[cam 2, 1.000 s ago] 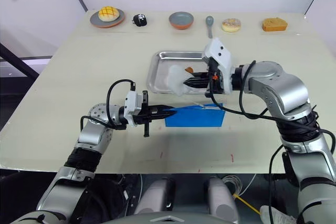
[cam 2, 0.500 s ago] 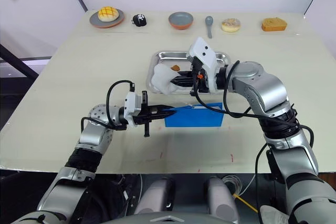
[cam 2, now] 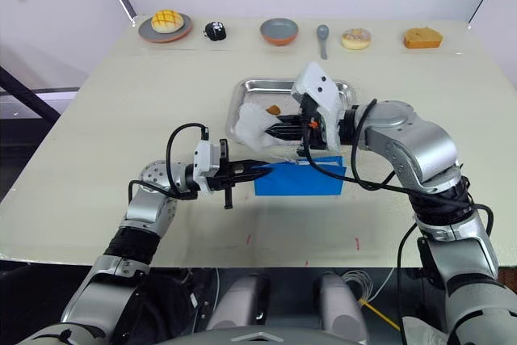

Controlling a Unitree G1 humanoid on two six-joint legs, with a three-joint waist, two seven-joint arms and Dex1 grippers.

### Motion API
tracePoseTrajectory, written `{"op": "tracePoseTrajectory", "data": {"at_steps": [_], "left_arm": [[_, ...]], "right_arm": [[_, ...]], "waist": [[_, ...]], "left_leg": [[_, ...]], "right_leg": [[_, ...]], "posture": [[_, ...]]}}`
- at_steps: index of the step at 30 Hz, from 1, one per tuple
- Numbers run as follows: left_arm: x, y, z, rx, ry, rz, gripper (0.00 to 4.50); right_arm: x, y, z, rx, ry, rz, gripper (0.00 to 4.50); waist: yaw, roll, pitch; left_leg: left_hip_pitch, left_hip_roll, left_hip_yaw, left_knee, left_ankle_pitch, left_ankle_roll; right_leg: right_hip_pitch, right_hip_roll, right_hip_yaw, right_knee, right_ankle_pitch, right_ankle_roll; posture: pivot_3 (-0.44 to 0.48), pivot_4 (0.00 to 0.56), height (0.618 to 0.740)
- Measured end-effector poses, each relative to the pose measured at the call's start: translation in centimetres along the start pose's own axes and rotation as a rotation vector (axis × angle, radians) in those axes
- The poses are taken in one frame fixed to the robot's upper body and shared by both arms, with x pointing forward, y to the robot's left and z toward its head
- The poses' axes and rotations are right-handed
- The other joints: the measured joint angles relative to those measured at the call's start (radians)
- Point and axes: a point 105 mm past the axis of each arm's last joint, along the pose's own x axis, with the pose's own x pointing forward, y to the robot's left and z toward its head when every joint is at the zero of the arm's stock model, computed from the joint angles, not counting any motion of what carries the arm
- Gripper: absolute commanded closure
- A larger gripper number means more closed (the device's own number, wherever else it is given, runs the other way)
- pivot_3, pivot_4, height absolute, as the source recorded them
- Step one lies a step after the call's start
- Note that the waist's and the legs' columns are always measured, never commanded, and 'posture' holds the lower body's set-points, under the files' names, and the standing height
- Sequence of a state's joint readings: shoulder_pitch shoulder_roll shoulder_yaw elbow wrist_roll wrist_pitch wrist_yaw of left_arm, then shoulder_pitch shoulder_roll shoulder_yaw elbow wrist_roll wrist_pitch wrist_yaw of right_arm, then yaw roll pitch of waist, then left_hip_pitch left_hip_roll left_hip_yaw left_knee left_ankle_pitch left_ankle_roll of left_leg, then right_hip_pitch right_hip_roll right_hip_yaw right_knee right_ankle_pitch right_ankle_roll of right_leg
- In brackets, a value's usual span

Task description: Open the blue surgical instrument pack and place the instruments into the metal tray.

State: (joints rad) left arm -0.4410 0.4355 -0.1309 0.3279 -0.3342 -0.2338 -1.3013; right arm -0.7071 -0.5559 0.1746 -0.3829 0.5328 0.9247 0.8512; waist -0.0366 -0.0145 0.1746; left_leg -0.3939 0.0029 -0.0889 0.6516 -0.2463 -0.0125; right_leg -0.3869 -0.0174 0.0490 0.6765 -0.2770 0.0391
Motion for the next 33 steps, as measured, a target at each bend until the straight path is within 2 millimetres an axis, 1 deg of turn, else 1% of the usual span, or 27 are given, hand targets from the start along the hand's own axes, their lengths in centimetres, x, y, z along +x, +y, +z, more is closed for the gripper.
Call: {"op": "tracePoseTrajectory", "data": {"at_steps": [1,2,5,7,8,13,15,17,19,20,21,23,24,25,27,29,32,33], "left_arm": [[0.0,0.0,0.0,0.0,0.0,0.001,4.5],[0.0,0.1,0.0,0.001,0.003,0.004,4.5],[0.0,0.3,-0.2,-0.001,0.011,0.022,4.5],[0.0,0.4,-0.2,-0.001,0.013,0.024,4.5],[0.1,0.4,-0.2,-0.002,0.013,0.025,4.5],[0.1,0.6,-0.3,-0.006,0.015,0.028,4.5],[0.0,0.6,-0.4,-0.004,0.016,0.028,4.5],[0.1,0.7,-0.3,0.006,0.016,0.022,4.5],[0.1,0.6,-0.3,0.007,0.016,0.021,4.5],[0.1,0.7,-0.3,0.009,0.016,0.021,4.5],[0.1,0.7,-0.3,0.01,0.016,0.021,4.5],[0.1,0.7,-0.3,0.013,0.016,0.02,4.5],[0.1,0.7,-0.3,0.014,0.017,0.02,4.5],[0.1,0.7,-0.3,0.015,0.017,0.02,4.5],[0.1,0.6,-0.3,0.018,0.018,0.02,4.5],[0.1,0.6,-0.3,0.023,0.018,0.018,4.5],[0.1,0.6,-0.3,0.026,0.02,0.018,4.5],[0.0,0.6,-0.3,0.027,0.021,0.018,4.5]], "right_arm": [[-0.1,0.2,-0.2,0.001,0.005,0.002,4.44],[-0.4,0.8,-0.9,0.001,0.025,-0.002,4.44],[-1.2,2.1,-1.9,-0.033,0.066,-0.017,4.44],[-1.6,2.6,-2.5,-0.043,0.087,-0.022,4.44],[-1.9,3.0,-3.2,-0.047,0.108,-0.027,4.44],[-2.8,3.2,-5.0,-0.078,0.179,-0.04,4.44],[-2.8,3.4,-5.1,-0.086,0.179,-0.032,4.44],[-2.0,3.8,-5.9,-0.116,0.192,-0.002,4.44],[-1.9,3.9,-5.9,-0.124,0.191,0.0,3.7],[-1.8,3.8,-5.9,-0.125,0.186,0.001,3.19],[-1.8,3.8,-6.0,-0.124,0.185,0.002,3.07],[-1.8,3.8,-6.2,-0.111,0.186,0.007,2.11],[-1.8,4.0,-6.3,-0.104,0.185,0.014,1.78],[-1.8,4.1,-6.4,-0.094,0.183,0.023,1.3],[-1.9,4.4,-6.5,-0.073,0.172,0.038,0.51],[-2.4,5.1,-6.2,-0.044,0.136,0.065,0.14],[-3.4,6.3,-5.8,-0.009,0.099,0.119,0.14],[-3.5,6.4,-5.8,-0.005,0.093,0.124,0.14]], "waist": [[0.0,0.0,0.0],[-0.001,0.0,0.0],[0.0,0.0,0.0],[0.0,0.0,0.0],[0.0,0.0,0.0],[0.0,0.0,0.0],[-0.001,0.0,0.0],[0.0,0.0,0.0],[0.0,0.0,0.0],[0.0,0.0,0.0],[0.0,0.0,0.0],[0.0,0.0,0.0],[0.0,0.0,0.0],[0.0,0.0,0.0],[0.001,0.0,0.0],[0.001,0.0,0.0],[0.001,0.0,0.0],[0.0,0.0,0.0]], "left_leg": [[0.0,0.0,0.0,0.0,0.0,0.0],[0.0,0.0,0.0,0.0,0.0,0.0],[0.0,0.0,0.0,0.0,0.0,0.0],[0.0,0.0,0.0,0.0,0.0,0.0],[0.0,0.0,0.001,0.0,0.0,0.0],[0.0,0.0,0.002,0.0,0.0,0.0],[0.0,0.0,0.002,0.0,0.0,0.0],[0.0,0.0,0.002,0.0,0.0,0.0],[0.0,0.0,0.002,0.0,0.0,0.0],[0.0,0.0,0.002,0.0,0.0,0.0],[0.0,0.0,0.002,0.0,0.0,0.0],[0.0,0.0,0.002,0.0,0.0,0.0],[0.0,0.0,0.002,0.0,0.0,0.0],[0.0,0.0,0.001,0.0,0.0,0.0],[0.0,0.0,0.001,0.0,0.0,0.0],[-0.001,0.0,0.001,0.0,0.0,0.0],[-0.001,0.0,0.001,0.0,0.0,0.0],[0.0,0.0,0.001,0.0,0.0,0.0]], "right_leg": [[0.0,0.0,0.0,0.0,0.0,0.0],[0.0,0.0,0.0,0.0,0.0,0.0],[0.0,0.0,0.0,0.0,0.0,0.0],[0.0,0.0,0.0,0.0,0.0,0.0],[0.0,0.0,0.0,0.0,0.0,0.0],[0.0,0.0,0.0,0.0,0.0,0.0],[0.0,0.0,0.0,0.0,0.0,0.0],[0.0,0.0,-0.001,-0.001,0.0,0.0],[0.0,0.0,0.0,-0.001,0.0,0.0],[0.0,0.0,0.0,-0.001,0.0,0.0],[0.0,0.0,0.0,-0.001,0.0,0.0],[0.001,0.0,-0.001,-0.001,0.0,0.0],[0.0,0.0,-0.001,-0.001,0.0,0.0],[0.001,0.0,-0.001,-0.001,0.0,0.0],[0.001,0.0,-0.001,-0.001,0.0,0.0],[0.001,0.0,-0.001,-0.001,0.0,0.0],[0.001,0.0,-0.001,-0.002,0.0,0.0],[0.001,0.0,-0.001,-0.002,0.0,0.0]], "posture": [[0.0,0.15,0.74],[0.0,0.15,0.74],[0.0,0.15,0.74],[0.0,0.15,0.74],[0.0,0.15,0.74],[0.0,0.15,0.74],[0.0,0.15,0.74],[0.0,0.15,0.74],[0.0,0.15,0.74],[0.0,0.15,0.74],[0.0,0.15,0.74],[0.0,0.15,0.74],[0.0,0.15,0.74],[0.0,0.15,0.74],[0.0,0.15,0.74],[0.0,0.15,0.74],[0.0,0.15,0.74],[0.0,0.15,0.74]]}}
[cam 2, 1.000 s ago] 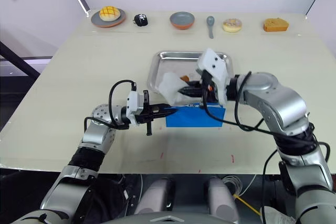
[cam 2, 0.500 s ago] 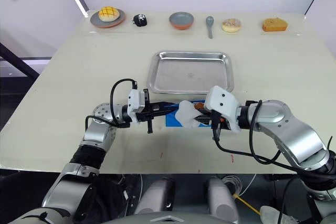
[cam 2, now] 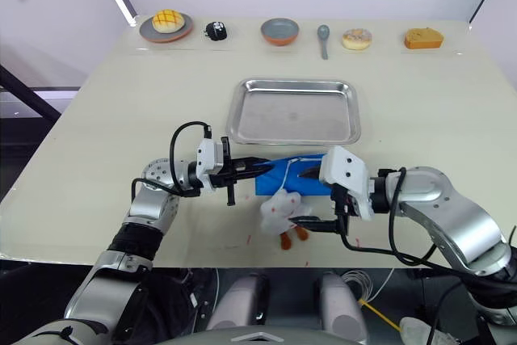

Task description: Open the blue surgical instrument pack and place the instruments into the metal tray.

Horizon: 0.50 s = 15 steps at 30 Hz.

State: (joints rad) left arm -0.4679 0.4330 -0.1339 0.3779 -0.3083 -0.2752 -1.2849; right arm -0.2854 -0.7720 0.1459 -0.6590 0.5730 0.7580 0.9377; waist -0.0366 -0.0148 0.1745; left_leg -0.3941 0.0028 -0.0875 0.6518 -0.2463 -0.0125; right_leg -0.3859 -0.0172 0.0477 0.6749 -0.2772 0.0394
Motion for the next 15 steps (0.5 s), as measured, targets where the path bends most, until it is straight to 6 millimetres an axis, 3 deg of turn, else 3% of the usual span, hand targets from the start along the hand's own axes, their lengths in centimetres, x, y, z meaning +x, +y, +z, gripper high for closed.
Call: {"op": "tracePoseTrajectory", "data": {"at_steps": [9,15], "left_arm": [[0.0,-0.2,0.1,0.019,-0.003,-0.013,4.5],[-0.4,-0.7,0.5,0.05,-0.011,-0.026,4.5]], "right_arm": [[-3.1,-0.6,0.2,0.08,-0.08,-0.081,0.14],[-8.0,-1.4,-1.5,0.154,-0.081,-0.213,0.14]], "waist": [[0.001,0.0,0.0],[0.002,0.0,0.0]], "left_leg": [[0.0,0.0,0.001,0.0,0.0,0.0],[0.001,0.0,0.002,0.0,0.0,0.0]], "right_leg": [[0.001,0.0,-0.001,-0.001,0.0,0.0],[0.002,0.0,-0.001,-0.001,0.0,0.0]], "posture": [[0.0,0.15,0.74],[0.0,0.15,0.74]]}}
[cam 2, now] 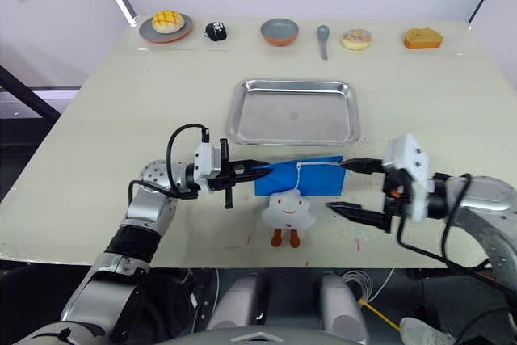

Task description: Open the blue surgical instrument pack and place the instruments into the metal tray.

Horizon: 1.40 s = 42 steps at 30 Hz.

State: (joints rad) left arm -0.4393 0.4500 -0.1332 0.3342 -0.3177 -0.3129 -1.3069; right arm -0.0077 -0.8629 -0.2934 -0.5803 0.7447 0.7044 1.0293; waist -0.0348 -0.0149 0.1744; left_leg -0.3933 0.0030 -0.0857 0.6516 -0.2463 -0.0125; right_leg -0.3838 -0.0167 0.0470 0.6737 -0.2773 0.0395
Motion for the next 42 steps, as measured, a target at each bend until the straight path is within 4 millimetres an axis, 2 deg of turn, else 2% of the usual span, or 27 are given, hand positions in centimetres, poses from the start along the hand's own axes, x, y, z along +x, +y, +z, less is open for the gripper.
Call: {"op": "tracePoseTrajectory", "data": {"at_steps": [8,13,16,23,29,34,39,42], "left_arm": [[-0.4,-0.4,0.1,0.016,0.017,-0.014,4.5],[-0.4,-0.6,0.2,0.024,0.02,-0.026,4.5],[-0.4,-0.7,0.3,0.03,0.023,-0.032,4.5],[-0.5,-1.1,0.5,0.04,0.028,-0.041,4.5],[-0.3,-1.2,0.7,0.026,0.033,-0.032,4.5],[-0.4,-1.3,0.8,0.021,0.043,-0.033,4.5],[-0.4,-1.3,0.8,0.014,0.045,-0.023,4.5],[-0.4,-1.3,0.8,0.011,0.046,-0.022,4.5]], "right_arm": [[-6.4,-1.7,-2.2,0.031,0.105,-0.127,0.14],[-6.6,-1.7,-1.8,-0.003,0.094,-0.108,0.14],[-5.9,-2.0,-1.6,-0.017,0.073,-0.091,0.14],[-1.2,-2.7,-1.3,-0.029,-0.044,0.013,0.14],[2.0,-4.3,-3.1,0.024,-0.061,0.036,0.14],[3.9,-4.7,-3.1,-0.011,-0.088,0.072,0.14],[4.8,-4.6,-3.2,-0.022,-0.1,0.104,0.14],[5.2,-4.3,-3.3,-0.037,-0.09,0.128,0.91]], "waist": [[-0.003,0.0,0.0],[-0.002,0.0,0.0],[-0.003,-0.001,0.001],[-0.002,-0.001,0.001],[0.0,-0.001,0.001],[-0.001,-0.001,0.001],[-0.001,-0.001,0.001],[-0.001,-0.001,0.001]], "left_leg": [[0.009,0.001,0.005,-0.002,0.0,0.0],[0.01,0.002,0.006,-0.003,0.0,0.0],[0.01,0.002,0.008,-0.003,0.0,0.0],[0.01,0.002,0.007,-0.003,0.0,0.0],[0.009,0.002,0.006,-0.003,0.0,0.0],[0.009,0.002,0.006,-0.003,0.0,0.0],[0.009,0.002,0.005,-0.003,0.0,0.0],[0.009,0.002,0.005,-0.003,0.0,0.0]], "right_leg": [[0.007,0.001,0.004,-0.001,-0.003,0.004],[0.007,0.002,0.005,-0.001,-0.003,0.004],[0.007,0.001,0.007,-0.002,-0.003,0.004],[0.007,0.001,0.006,-0.002,-0.003,0.004],[0.007,0.001,0.005,-0.002,0.0,0.0],[0.007,0.001,0.005,-0.002,0.0,0.0],[0.007,0.001,0.005,-0.002,0.0,0.0],[0.007,0.001,0.005,-0.002,0.0,0.0]], "posture": [[0.0,0.15,0.74],[0.0,0.15,0.74],[0.0,0.15,0.74],[0.0,0.15,0.74],[0.0,0.15,0.74],[0.0,0.15,0.74],[0.0,0.15,0.74],[0.0,0.15,0.74]]}}
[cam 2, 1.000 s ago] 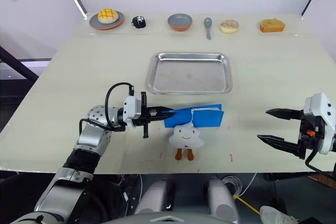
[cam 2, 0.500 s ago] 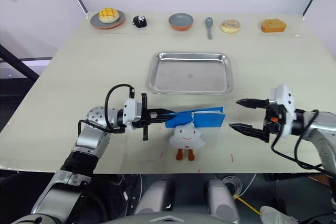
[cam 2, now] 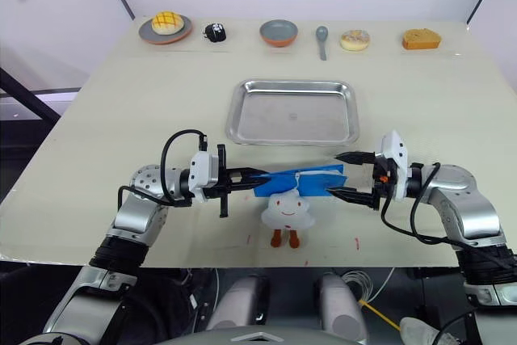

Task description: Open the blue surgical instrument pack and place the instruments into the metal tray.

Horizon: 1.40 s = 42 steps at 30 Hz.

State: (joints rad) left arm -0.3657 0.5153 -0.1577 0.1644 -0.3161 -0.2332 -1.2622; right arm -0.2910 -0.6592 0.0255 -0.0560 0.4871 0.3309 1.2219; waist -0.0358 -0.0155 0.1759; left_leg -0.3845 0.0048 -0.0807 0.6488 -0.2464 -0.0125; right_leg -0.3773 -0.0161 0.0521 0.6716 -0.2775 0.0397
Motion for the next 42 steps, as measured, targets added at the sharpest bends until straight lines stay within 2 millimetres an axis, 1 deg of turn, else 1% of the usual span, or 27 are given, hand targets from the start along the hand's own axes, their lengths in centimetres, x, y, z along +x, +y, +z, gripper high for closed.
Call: {"op": "tracePoseTrajectory", "data": {"at_steps": [9,11,13,14,15,16,17,18,19,26,28,29,30,31,32,33,36,39,42], "left_arm": [[-0.1,0.0,0.0,0.002,0.003,0.0,4.5],[-0.1,0.1,0.0,0.001,0.004,0.0,4.5],[-0.1,0.1,0.0,0.001,0.004,0.0,4.5],[-0.1,0.1,0.0,0.001,0.004,0.0,4.5],[-0.1,0.1,0.0,0.001,0.004,0.0,4.5],[-0.1,0.1,0.0,0.001,0.004,0.001,4.5],[-0.1,0.1,0.0,0.0,0.004,0.001,4.5],[-0.1,0.1,0.0,0.0,0.005,0.003,4.5],[-0.1,0.2,0.0,0.0,0.005,0.003,4.5],[-0.2,0.3,-0.1,-0.007,0.005,0.006,4.5],[-0.2,0.3,-0.1,-0.052,-0.008,0.01,3.76],[-0.4,0.3,-0.1,-0.102,-0.017,0.016,3.42],[-0.6,0.3,-0.2,-0.124,-0.016,0.018,2.98],[-1.2,0.2,-0.5,-0.181,-0.009,0.026,2.51],[-1.9,0.1,-0.5,-0.229,-0.007,0.031,1.91],[-2.6,0.1,-0.4,-0.266,-0.009,0.038,1.44],[-5.0,0.4,0.6,-0.356,-0.02,0.063,0.03],[-7.6,0.6,2.3,-0.432,-0.017,0.088,0.03],[-9.3,0.2,3.8,-0.478,0.0,0.088,0.03]], "right_arm": [[0.4,-0.2,-0.4,0.002,-0.012,-0.008,0.91],[0.5,-0.2,-0.3,0.003,-0.019,-0.007,1.48],[0.7,-0.2,-0.2,0.001,-0.024,-0.007,1.92],[0.7,-0.2,-0.1,-0.003,-0.026,-0.007,2.41],[0.7,-0.3,0.0,-0.008,-0.027,-0.008,2.65],[0.8,-0.4,0.1,-0.012,-0.029,-0.008,3.15],[0.8,-0.4,0.2,-0.012,-0.03,-0.007,3.77],[0.8,-0.4,0.2,-0.012,-0.03,-0.007,4.04],[0.8,-0.4,0.2,-0.011,-0.031,-0.006,4.44],[0.9,-0.3,0.1,-0.009,-0.034,-0.004,4.48],[0.9,-0.3,0.2,-0.009,-0.035,-0.003,4.5],[0.9,-0.3,0.2,-0.009,-0.036,-0.001,4.5],[0.9,-0.3,0.1,-0.009,-0.036,-0.001,4.5],[0.9,-0.2,0.1,-0.009,-0.037,0.001,4.5],[1.0,-0.2,0.1,-0.01,-0.038,0.0,4.5],[0.9,-0.3,0.1,-0.01,-0.038,0.0,4.5],[0.9,-0.3,0.1,-0.013,-0.038,0.0,4.5],[0.9,-0.3,0.1,-0.015,-0.038,0.0,4.5],[0.8,-0.3,0.1,-0.018,-0.037,-0.002,4.5]], "waist": [[-0.001,0.0,0.0],[-0.001,0.0,0.0],[-0.001,0.0,0.0],[-0.001,0.0,0.0],[-0.002,0.0,0.0],[-0.002,0.0,0.0],[-0.002,0.0,0.0],[-0.002,0.0,0.0],[-0.002,0.0,0.0],[-0.004,0.0,0.0],[-0.004,0.0,0.0],[-0.006,0.0,0.0],[-0.006,0.0,0.0],[-0.007,0.0,0.0],[-0.007,0.001,0.001],[-0.007,0.001,0.001],[-0.006,0.001,0.001],[-0.006,0.001,0.002],[-0.006,0.002,0.003]], "left_leg": [[0.0,0.0,-0.001,0.0,0.0,0.0],[0.0,0.0,-0.001,0.0,0.0,0.0],[0.0,0.0,-0.001,0.0,0.0,0.0],[0.0,0.0,-0.001,0.0,0.0,0.0],[0.0,0.0,-0.001,0.0,0.0,0.0],[0.0,0.0,-0.002,0.0,0.0,0.0],[0.0,0.0,-0.002,0.0,0.0,0.0],[0.0,0.0,-0.002,0.0,0.0,0.0],[0.0,0.0,-0.002,0.0,0.0,0.0],[0.0,0.0,-0.003,0.0,0.0,0.0],[0.0,0.0,-0.003,0.0,0.0,0.0],[0.0,0.0,-0.003,0.0,0.0,0.0],[0.0,0.0,-0.004,0.0,0.0,0.0],[0.0,0.0,-0.004,0.0,0.0,0.0],[0.0,0.0,-0.004,-0.001,0.0,0.0],[-0.001,0.0,-0.004,0.0,0.0,0.0],[-0.001,0.001,-0.005,-0.001,0.0,0.0],[-0.001,0.001,-0.005,-0.001,0.0,0.0],[0.0,0.001,-0.005,-0.001,0.0,0.0]], "right_leg": [[0.0,0.0,0.0,0.0,0.0,0.0],[0.0,0.0,0.0,0.0,0.0,0.0],[0.0,0.0,0.0,0.0,0.0,0.0],[0.0,0.0,0.0,0.0,0.0,0.0],[0.0,0.0,0.0,0.0,0.0,0.0],[0.0,0.0,0.0,0.0,0.0,0.0],[0.0,0.0,0.0,0.0,0.0,0.0],[0.0,0.0,0.0,0.0,0.0,0.0],[0.0,0.0,0.0,0.0,0.0,0.0],[0.0,0.0,0.0,0.0,0.0,0.0],[0.0,0.0,0.0,0.0,0.0,0.0],[0.0,0.0,0.0,0.0,0.0,0.0],[-0.001,0.0,0.0,0.0,0.0,0.0],[-0.001,0.0,0.001,0.001,0.0,0.0],[-0.001,0.0,0.0,0.001,0.0,0.0],[-0.001,0.0,0.0,0.001,0.0,0.0],[-0.001,0.0,0.0,0.001,0.0,0.0],[-0.001,0.0,0.0,0.0,0.0,0.0],[-0.002,-0.001,0.0,0.0,0.0,0.0]], "posture": [[0.0,0.15,0.74],[0.0,0.15,0.74],[0.0,0.15,0.74],[0.0,0.15,0.74],[0.0,0.15,0.74],[0.0,0.15,0.74],[0.0,0.15,0.74],[0.0,0.15,0.74],[0.0,0.15,0.74],[0.0,0.15,0.74],[0.0,0.15,0.74],[0.0,0.15,0.74],[0.0,0.15,0.74],[0.0,0.15,0.74],[0.0,0.15,0.74],[0.0,0.15,0.74],[0.0,0.15,0.74],[0.0,0.15,0.74],[0.0,0.15,0.74]]}}
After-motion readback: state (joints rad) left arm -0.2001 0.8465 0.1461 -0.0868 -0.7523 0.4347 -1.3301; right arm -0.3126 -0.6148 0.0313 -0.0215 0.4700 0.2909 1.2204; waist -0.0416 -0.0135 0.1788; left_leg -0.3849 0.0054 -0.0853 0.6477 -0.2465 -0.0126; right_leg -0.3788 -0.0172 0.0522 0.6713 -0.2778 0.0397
